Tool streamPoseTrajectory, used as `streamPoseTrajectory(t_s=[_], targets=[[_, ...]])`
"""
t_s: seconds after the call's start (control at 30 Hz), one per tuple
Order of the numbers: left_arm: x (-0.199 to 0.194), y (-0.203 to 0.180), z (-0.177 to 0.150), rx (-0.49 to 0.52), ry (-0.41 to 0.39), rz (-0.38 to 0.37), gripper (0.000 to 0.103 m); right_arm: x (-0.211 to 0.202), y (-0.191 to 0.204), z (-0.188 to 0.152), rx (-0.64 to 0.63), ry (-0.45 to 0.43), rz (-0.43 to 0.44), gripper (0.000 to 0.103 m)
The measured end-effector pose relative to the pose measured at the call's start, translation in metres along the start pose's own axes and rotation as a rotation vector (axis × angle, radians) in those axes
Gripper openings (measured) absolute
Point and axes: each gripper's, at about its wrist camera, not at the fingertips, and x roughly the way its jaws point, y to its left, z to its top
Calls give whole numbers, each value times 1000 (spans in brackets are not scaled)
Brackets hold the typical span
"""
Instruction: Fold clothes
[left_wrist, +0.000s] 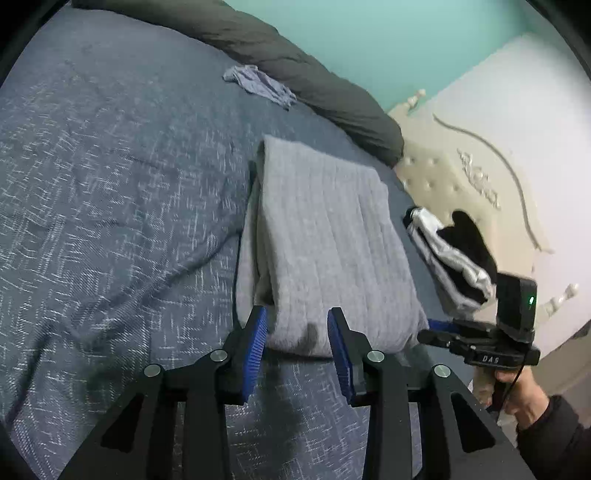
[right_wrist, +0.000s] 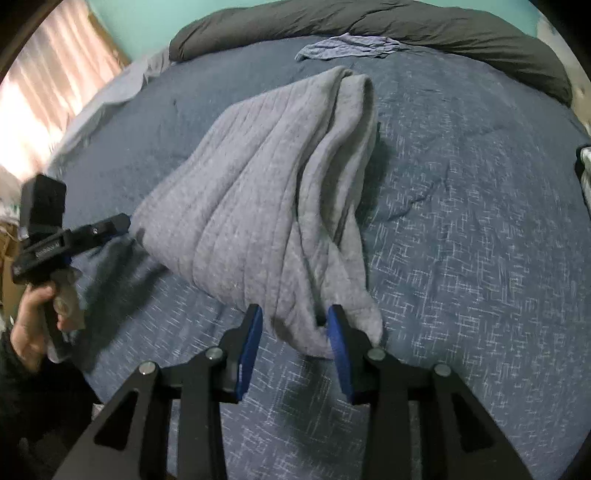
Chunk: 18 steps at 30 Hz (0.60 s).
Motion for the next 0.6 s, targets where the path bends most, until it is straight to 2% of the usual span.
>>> streamPoseTrajectory(t_s=[0.07, 0.1, 0.13, 0.2, 0.3, 0.43, 0.57, 0.6], targets=[[3, -1, -1, 10, 6, 9, 35, 4, 0, 0, -6, 7, -12, 30], [4, -1, -1, 14, 10, 14, 29, 6, -1, -1, -8, 10, -18, 18], [5, -1, -2, 19, 13, 18, 14, 8, -1, -1, -11, 14, -25, 13], [8, -2, -3, 29, 19, 27, 11, 5, -7, -1, 6, 6, -17, 4], [12, -3, -4, 43, 29, 41, 9, 2, -20, -5, 42, -1, -18, 3], [11, -4, -2, 41, 28, 33, 10, -3, -28, -7, 90, -1, 47, 4], [2, -2, 3, 36, 8, 27, 11, -19, -29, 5, 132, -28, 83, 8], [2, -1, 4, 31, 4, 26, 11, -25, -29, 11, 140, -48, 90, 15]])
